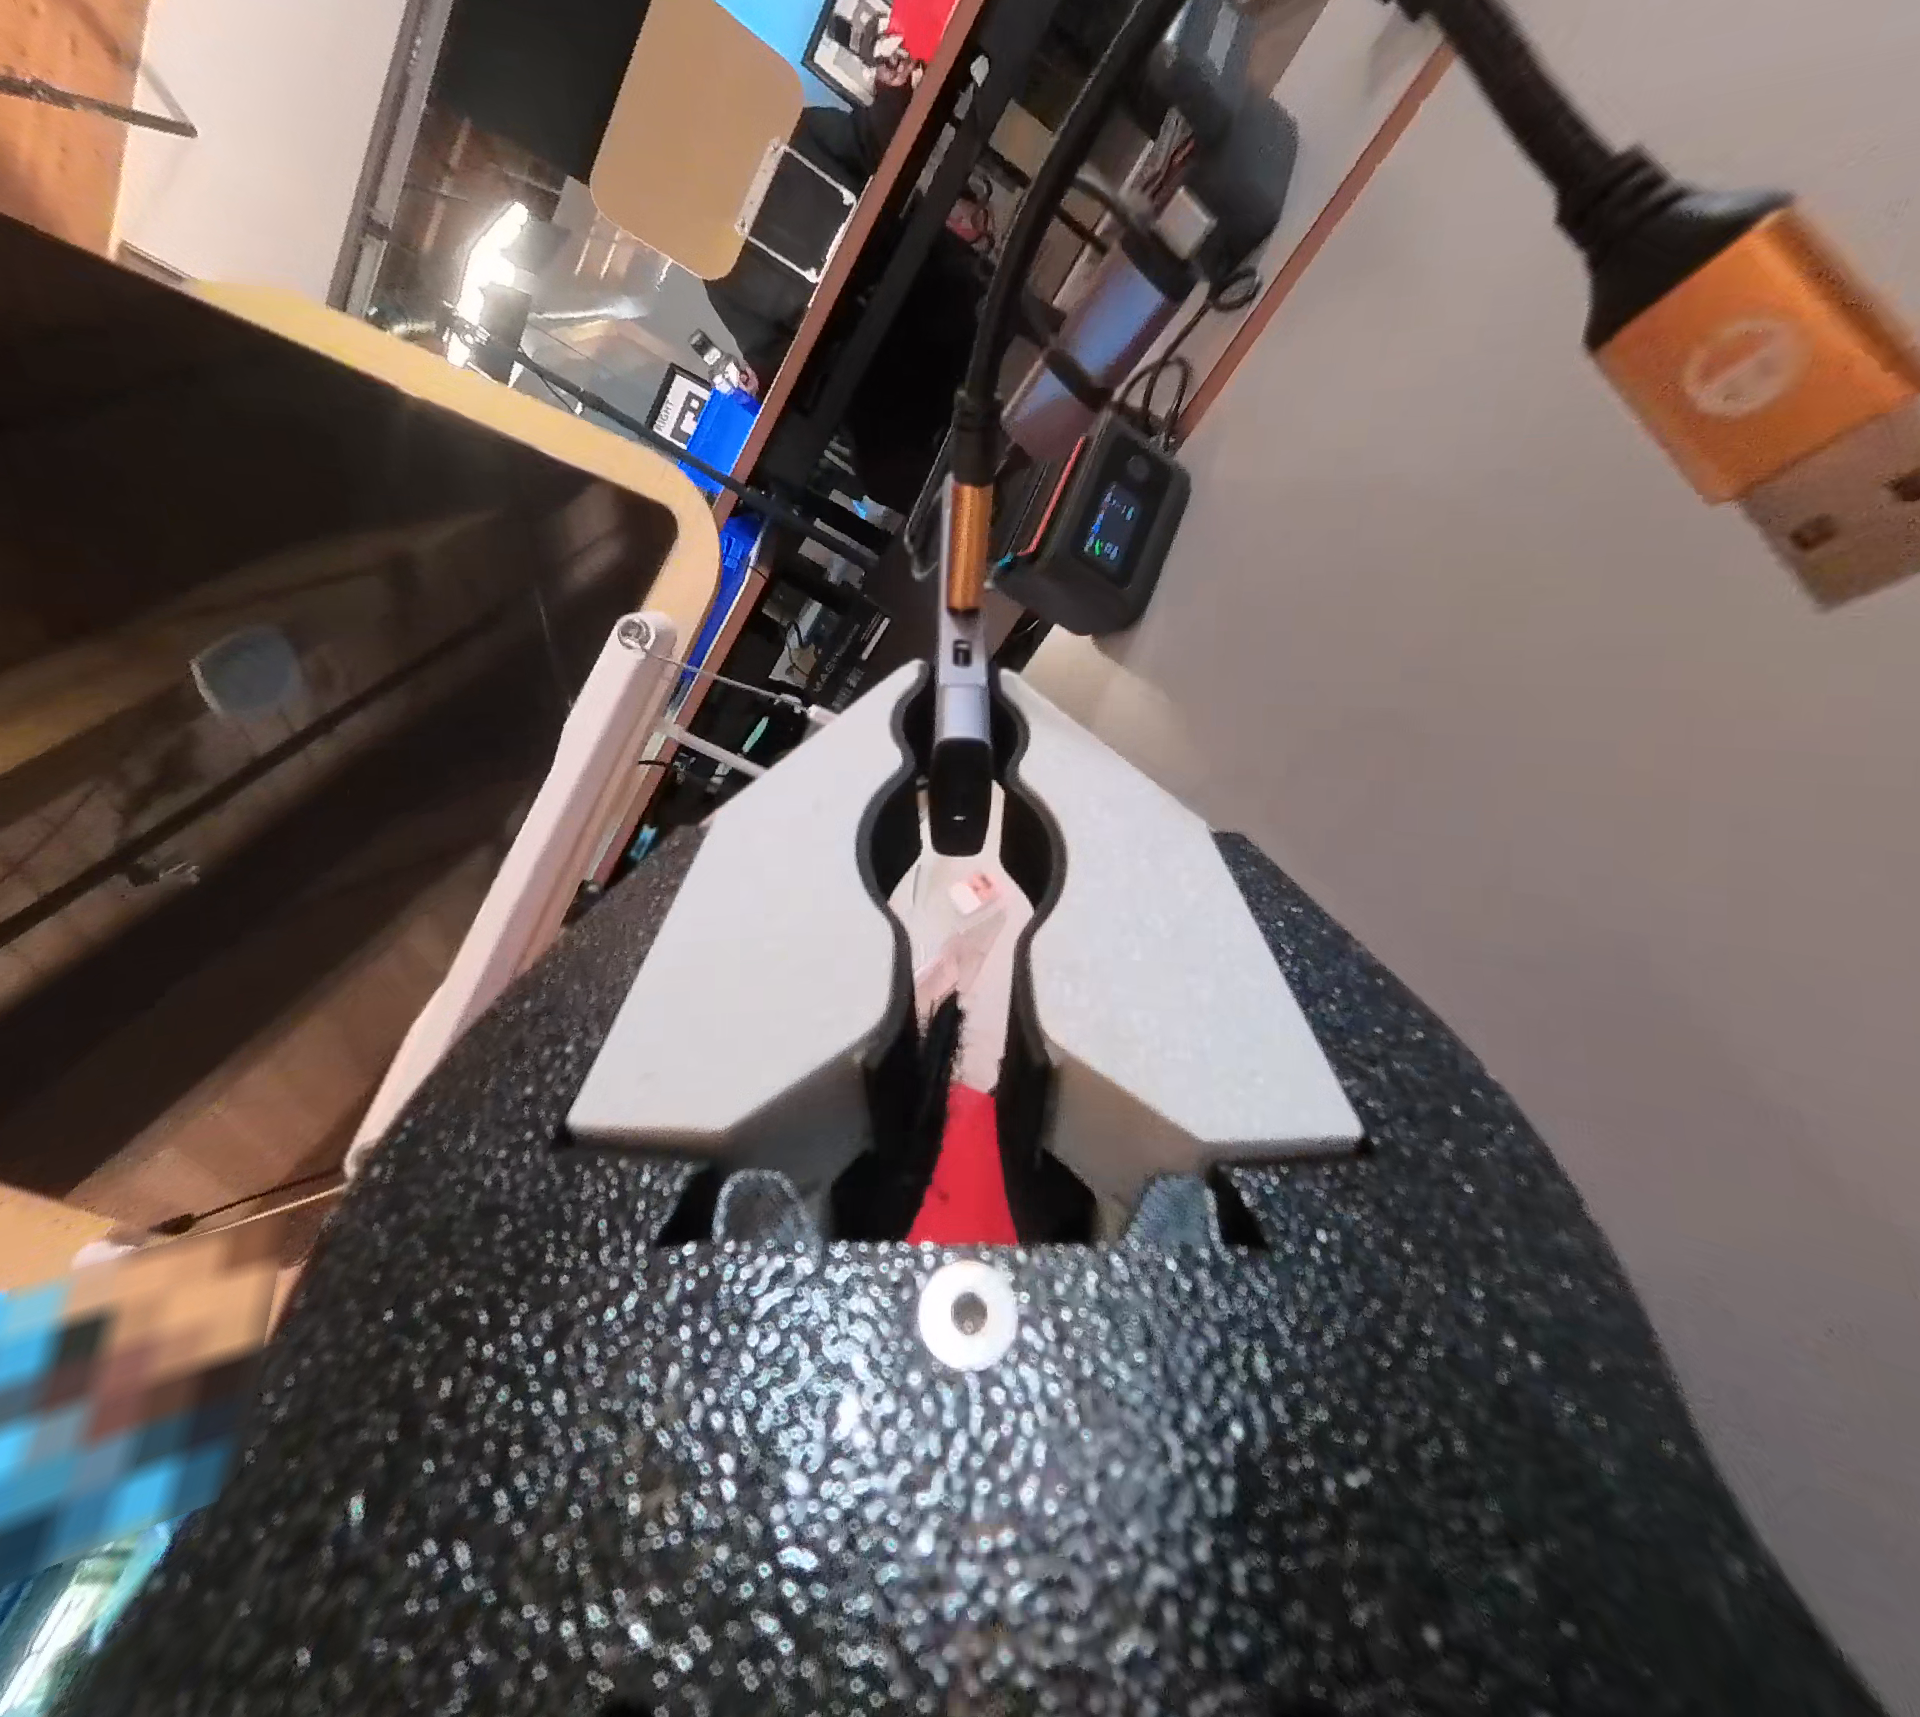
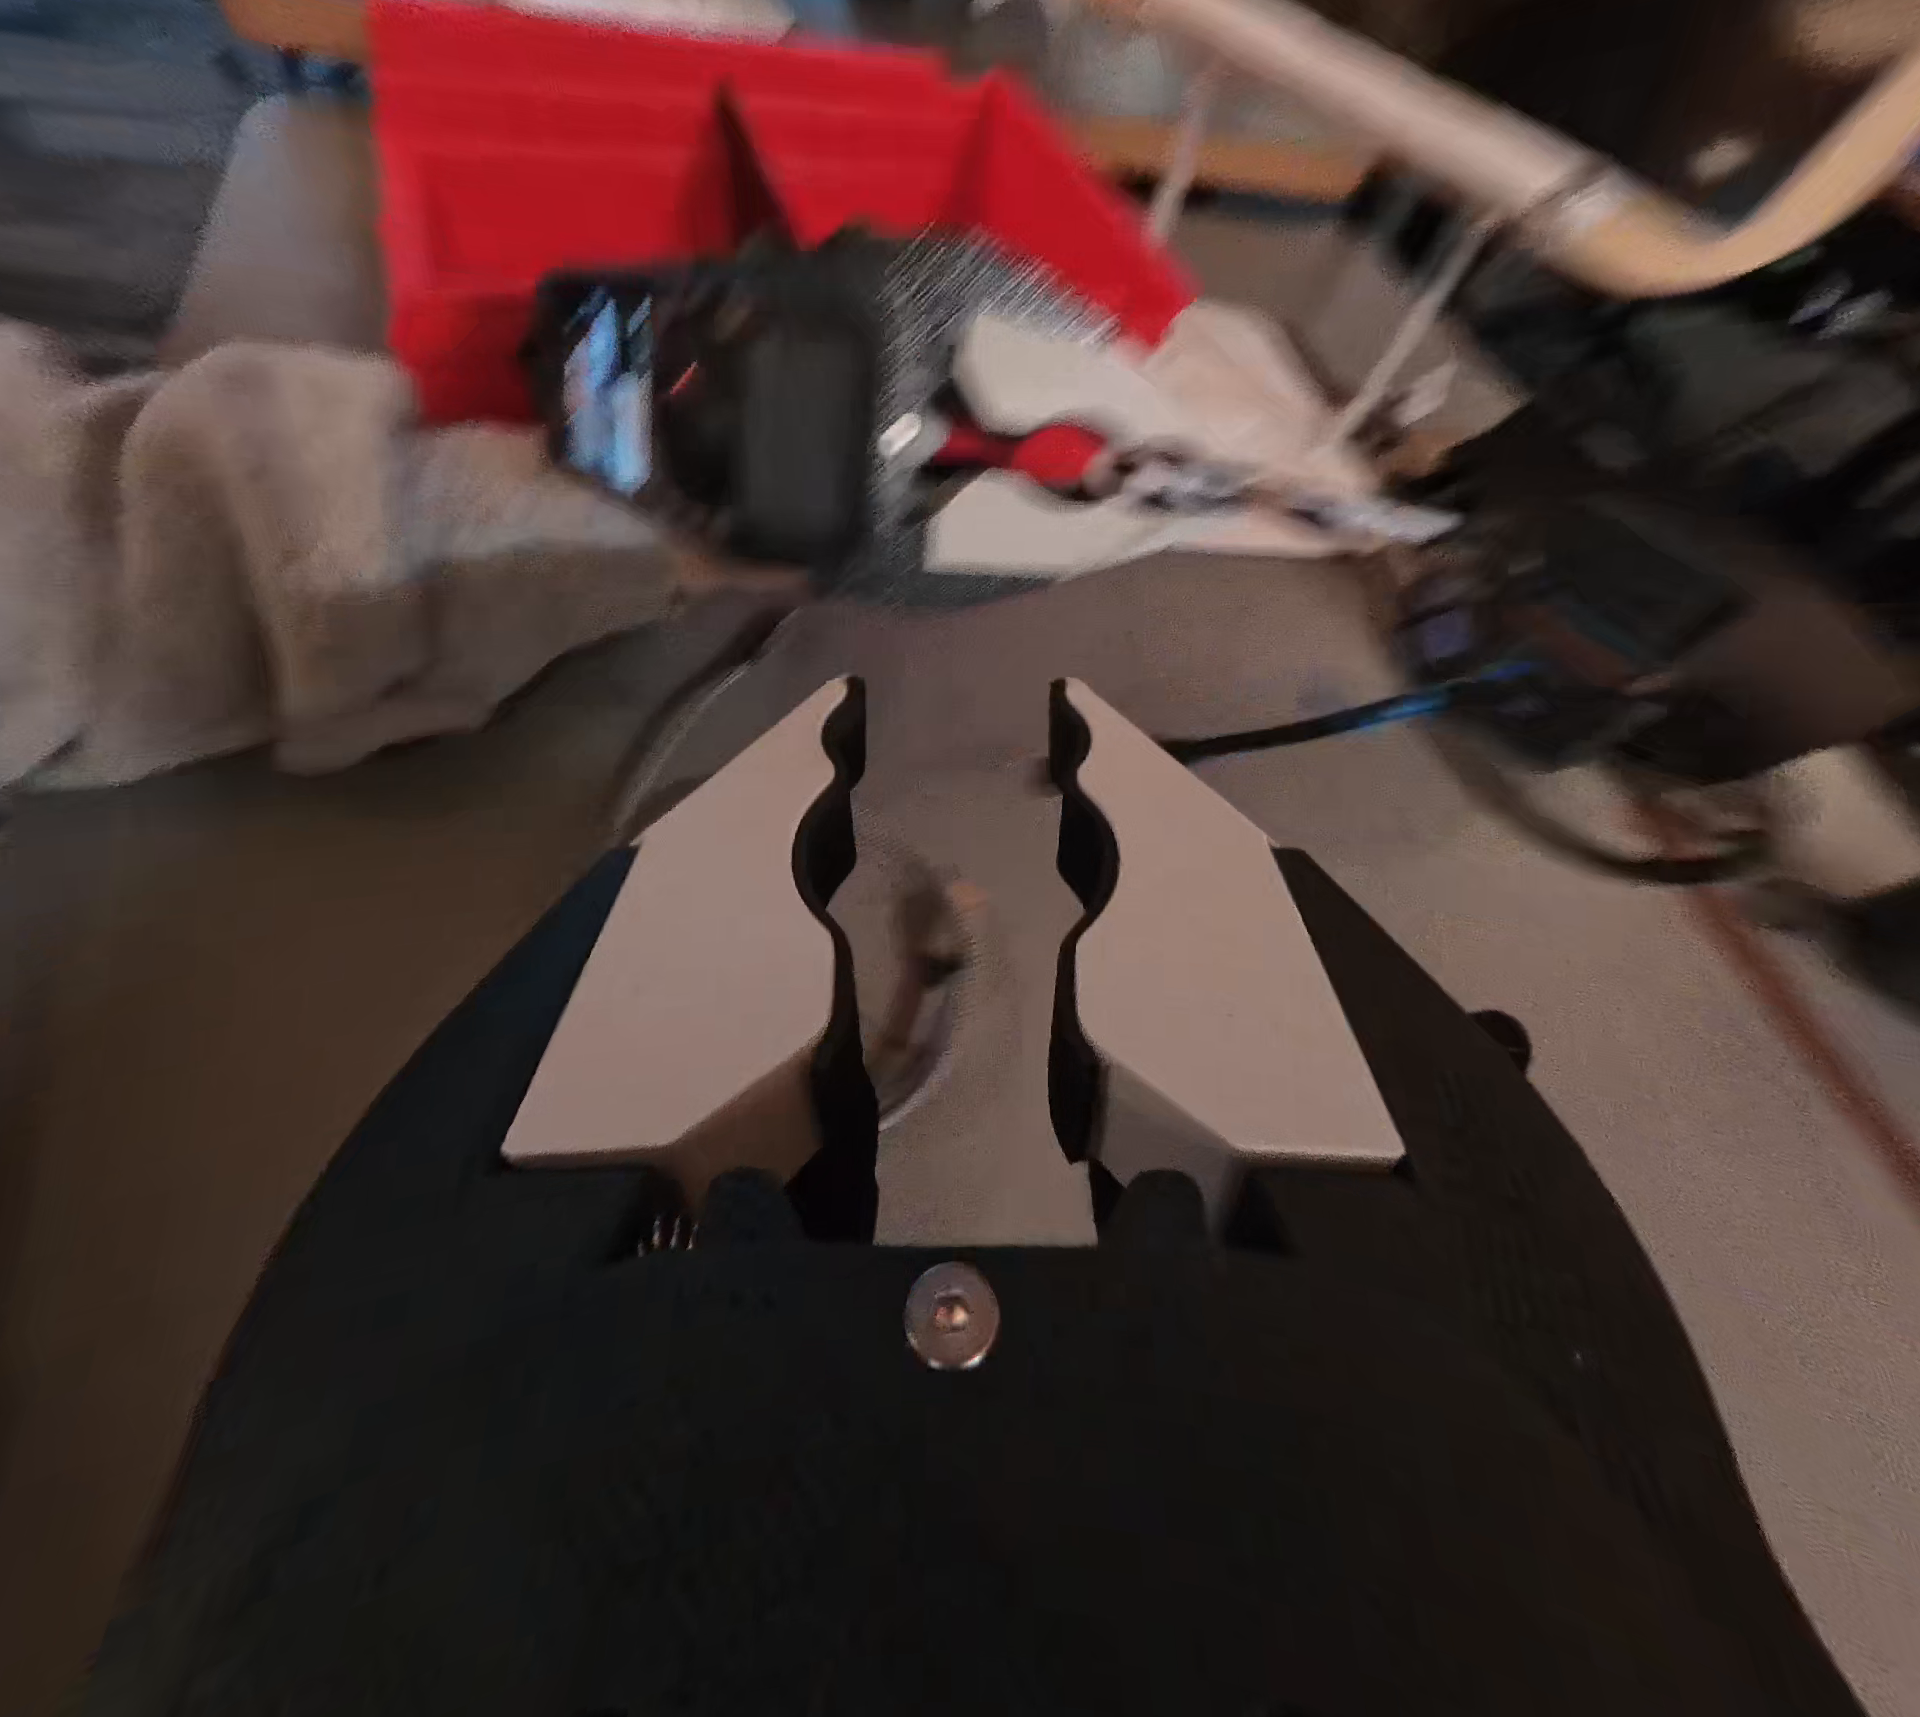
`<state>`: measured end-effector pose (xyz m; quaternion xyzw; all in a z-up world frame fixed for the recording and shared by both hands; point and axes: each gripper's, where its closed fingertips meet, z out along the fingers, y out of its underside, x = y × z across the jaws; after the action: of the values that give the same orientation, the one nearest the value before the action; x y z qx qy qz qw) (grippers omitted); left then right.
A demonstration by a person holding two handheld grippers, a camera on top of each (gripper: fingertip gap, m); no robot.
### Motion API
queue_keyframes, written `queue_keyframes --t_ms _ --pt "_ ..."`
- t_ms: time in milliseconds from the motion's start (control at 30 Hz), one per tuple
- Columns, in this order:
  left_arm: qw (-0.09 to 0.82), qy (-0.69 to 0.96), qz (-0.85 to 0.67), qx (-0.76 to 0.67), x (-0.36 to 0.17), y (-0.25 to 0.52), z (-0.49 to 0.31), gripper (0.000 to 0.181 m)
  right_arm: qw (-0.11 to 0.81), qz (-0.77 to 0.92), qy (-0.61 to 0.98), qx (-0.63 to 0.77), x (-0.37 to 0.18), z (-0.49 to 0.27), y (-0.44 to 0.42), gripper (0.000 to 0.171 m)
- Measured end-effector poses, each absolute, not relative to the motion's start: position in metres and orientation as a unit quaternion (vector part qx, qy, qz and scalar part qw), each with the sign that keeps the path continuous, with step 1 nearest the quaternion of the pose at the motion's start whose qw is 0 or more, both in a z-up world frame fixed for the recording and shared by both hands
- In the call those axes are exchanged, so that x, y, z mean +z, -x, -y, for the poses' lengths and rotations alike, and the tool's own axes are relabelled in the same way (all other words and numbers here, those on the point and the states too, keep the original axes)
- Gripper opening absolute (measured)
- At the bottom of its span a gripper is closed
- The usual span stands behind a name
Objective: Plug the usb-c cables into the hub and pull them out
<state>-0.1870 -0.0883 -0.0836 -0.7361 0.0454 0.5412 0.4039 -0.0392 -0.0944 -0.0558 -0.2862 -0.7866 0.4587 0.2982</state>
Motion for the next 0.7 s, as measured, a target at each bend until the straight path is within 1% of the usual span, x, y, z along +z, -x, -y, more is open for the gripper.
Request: queue_keyframes --t_ms 33,100,167,300,433,467,533,633,700 --pt "0.402 0.735 -0.046 0.543 -0.084 0.189 0.09 0.007 0.268 0.803 0.285 0.45 -0.079 0.106 0.033 0.035" --pt "0.412 0.733 -0.044 0.539 -0.082 0.189 0.091 0.007 0.218 0.824 0.275 0.445 -0.112 0.132 0.023 0.034" --pt "0.426 0.731 -0.038 0.532 -0.079 0.187 0.092 0.007 0.173 0.835 0.262 0.451 -0.133 0.164 0.016 0.033" --pt "0.463 0.735 -0.033 0.494 -0.079 0.177 0.092 0.007 0.19 0.865 0.277 0.373 -0.169 0.186 0.034 0.032" --pt "0.477 0.742 -0.014 0.471 -0.082 0.179 0.098 0.007 0.204 0.882 0.283 0.318 -0.181 0.19 0.043 0.032" --pt "0.479 0.741 -0.012 0.47 -0.081 0.18 0.099 0.007 0.196 0.883 0.283 0.319 -0.183 0.193 0.041 0.028" --pt "0.478 0.743 -0.011 0.469 -0.082 0.181 0.099 0.007 0.181 0.882 0.287 0.327 -0.184 0.197 0.038 0.027" --pt "0.48 0.747 -0.01 0.46 -0.085 0.181 0.098 0.007 0.18 0.879 0.294 0.328 -0.184 0.195 0.039 0.02" --pt "0.484 0.747 -0.005 0.456 -0.086 0.182 0.098 0.006 0.179 0.877 0.302 0.329 -0.184 0.191 0.038 0.02"
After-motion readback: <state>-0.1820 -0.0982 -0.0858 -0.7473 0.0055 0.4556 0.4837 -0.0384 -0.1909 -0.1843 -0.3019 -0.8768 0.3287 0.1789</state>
